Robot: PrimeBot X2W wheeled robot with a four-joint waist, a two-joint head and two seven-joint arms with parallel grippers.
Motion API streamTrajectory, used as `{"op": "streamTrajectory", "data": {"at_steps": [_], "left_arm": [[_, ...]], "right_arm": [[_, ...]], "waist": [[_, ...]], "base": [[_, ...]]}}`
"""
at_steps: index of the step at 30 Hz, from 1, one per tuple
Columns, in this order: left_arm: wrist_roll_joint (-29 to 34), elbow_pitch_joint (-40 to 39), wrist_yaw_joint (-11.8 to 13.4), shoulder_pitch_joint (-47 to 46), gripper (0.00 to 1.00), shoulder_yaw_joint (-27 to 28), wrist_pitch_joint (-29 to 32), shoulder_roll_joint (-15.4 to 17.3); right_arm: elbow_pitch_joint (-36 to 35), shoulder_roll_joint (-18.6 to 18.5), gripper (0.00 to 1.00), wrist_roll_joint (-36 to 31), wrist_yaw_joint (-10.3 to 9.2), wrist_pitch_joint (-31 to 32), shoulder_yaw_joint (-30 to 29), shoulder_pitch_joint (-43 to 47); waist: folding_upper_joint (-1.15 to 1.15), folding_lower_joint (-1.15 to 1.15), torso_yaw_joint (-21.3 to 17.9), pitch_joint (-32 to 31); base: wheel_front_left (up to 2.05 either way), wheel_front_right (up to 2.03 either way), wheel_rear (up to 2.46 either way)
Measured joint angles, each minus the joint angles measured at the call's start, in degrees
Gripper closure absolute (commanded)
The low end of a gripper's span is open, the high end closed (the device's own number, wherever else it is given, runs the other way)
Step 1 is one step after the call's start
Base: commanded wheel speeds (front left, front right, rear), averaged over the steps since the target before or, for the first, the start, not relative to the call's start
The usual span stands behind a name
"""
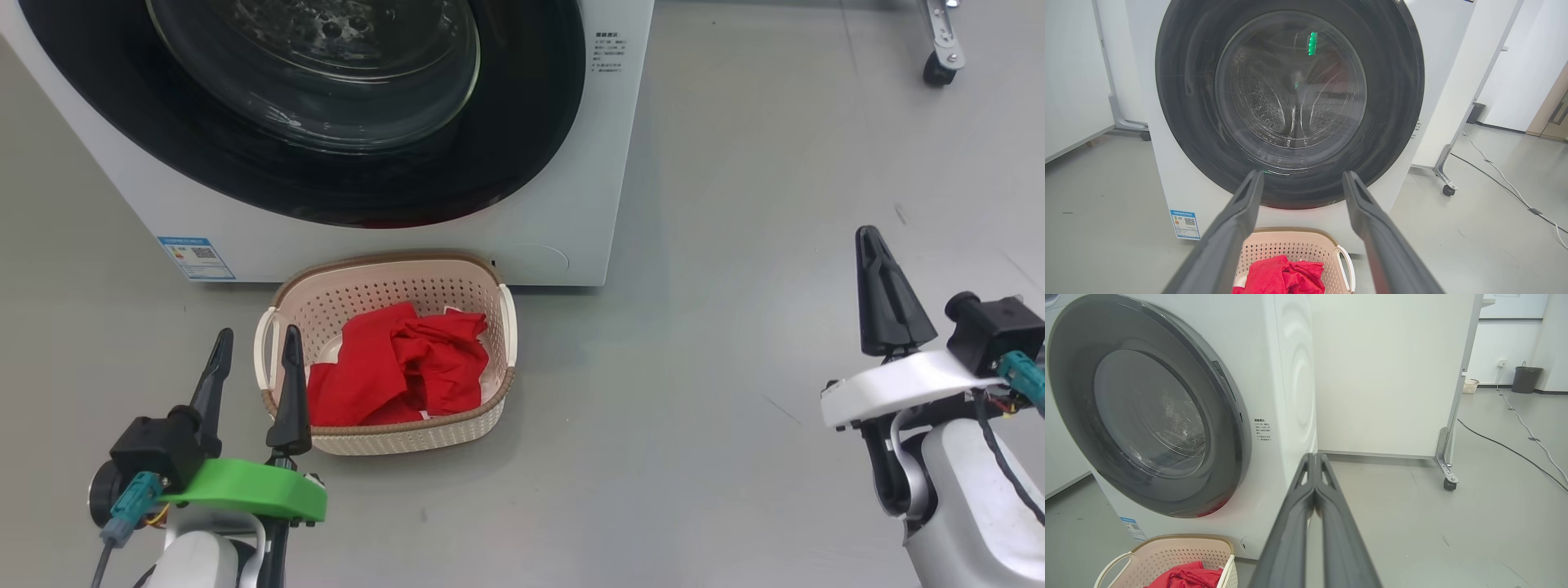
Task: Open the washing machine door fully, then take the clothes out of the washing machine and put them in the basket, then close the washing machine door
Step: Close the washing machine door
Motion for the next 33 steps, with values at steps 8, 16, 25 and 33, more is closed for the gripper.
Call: {"op": "streamTrajectory", "data": {"at_steps": [8, 16, 25, 33], "left_arm": [[0.9, 0.6, -0.5, 0.3, 0.0, -0.1, 0.0, 0.0], [0.9, 1.5, -0.5, 1.1, 0.0, 0.1, 0.0, 0.0], [1.2, 1.6, -0.5, 1.4, 0.0, -0.2, 0.0, 0.0], [1.9, 1.2, -0.5, 1.4, 0.0, -0.1, 0.0, -0.1]], "right_arm": [[-2.1, 0.8, 0.0, -1.0, -0.59, 0.0, -2.0, 4.9], [-3.4, 1.8, 0.0, -2.0, -0.49, 0.0, -2.4, 7.4], [-4.9, 2.2, 0.0, -3.2, -0.24, 0.0, -3.2, 8.4], [-5.3, 2.6, 0.0, -4.5, 0.26, 0.0, -3.3, 9.5]], "waist": [[0.0, 0.0, -0.6, -0.6], [0.0, 0.0, -0.8, -1.2], [0.0, 0.0, -0.7, -1.6], [0.0, 0.0, -0.3, -1.5]], "base": [[0.0, 0.0, 0.0], [0.0, 0.0, 0.0], [0.0, 0.0, 0.0], [0.0, 0.0, 0.0]]}}
